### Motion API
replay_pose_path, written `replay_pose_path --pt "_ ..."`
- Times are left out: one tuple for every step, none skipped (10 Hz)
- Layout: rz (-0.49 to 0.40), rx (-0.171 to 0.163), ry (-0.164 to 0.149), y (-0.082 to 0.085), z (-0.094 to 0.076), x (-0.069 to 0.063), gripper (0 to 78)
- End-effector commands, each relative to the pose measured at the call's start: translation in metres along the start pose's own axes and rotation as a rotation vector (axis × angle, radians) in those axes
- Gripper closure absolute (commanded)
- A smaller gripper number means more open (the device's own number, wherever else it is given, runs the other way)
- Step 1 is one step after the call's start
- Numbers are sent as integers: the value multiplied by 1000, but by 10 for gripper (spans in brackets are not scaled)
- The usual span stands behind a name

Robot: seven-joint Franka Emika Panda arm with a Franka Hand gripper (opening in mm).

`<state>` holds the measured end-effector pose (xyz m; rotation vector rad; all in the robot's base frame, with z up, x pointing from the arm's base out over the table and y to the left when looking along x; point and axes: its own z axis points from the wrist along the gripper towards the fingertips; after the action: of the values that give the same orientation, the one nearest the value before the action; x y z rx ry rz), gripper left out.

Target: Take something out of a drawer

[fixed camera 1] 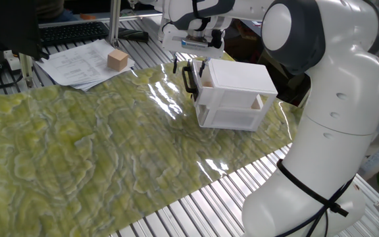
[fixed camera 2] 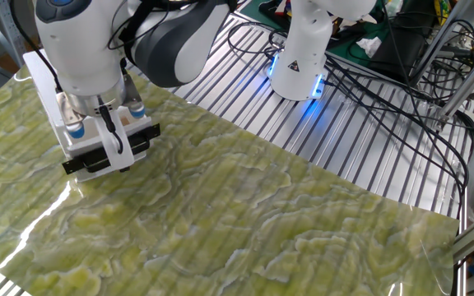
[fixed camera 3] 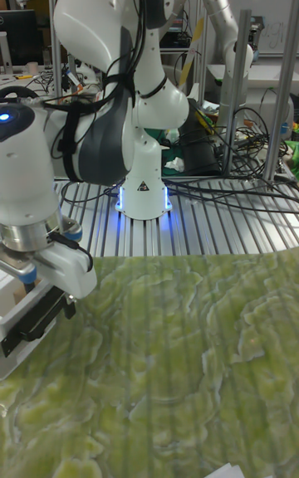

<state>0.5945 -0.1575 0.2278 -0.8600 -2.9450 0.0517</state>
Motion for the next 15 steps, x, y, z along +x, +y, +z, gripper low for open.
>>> replay_pose_path --pt "24 -23 3 7 -4 4 1" --pt "27 -23 2 8 -4 4 1" --pt "38 -25 3 13 -6 7 1" --pt "45 -29 6 15 -7 10 1" --pt "51 -31 6 17 -7 11 1" --pt "66 -35 6 22 -8 15 1" --pt "67 -36 6 23 -9 15 1" --pt "82 -52 12 27 -10 19 1" --pt "91 -56 13 30 -11 21 1" --pt "101 -60 15 33 -12 24 1" --pt "110 -67 19 34 -13 26 1" --pt "117 -76 22 35 -13 26 1" --pt "120 -81 18 35 -13 26 1" --pt "108 -72 11 34 -13 25 1" --pt "99 -70 11 32 -16 24 1"
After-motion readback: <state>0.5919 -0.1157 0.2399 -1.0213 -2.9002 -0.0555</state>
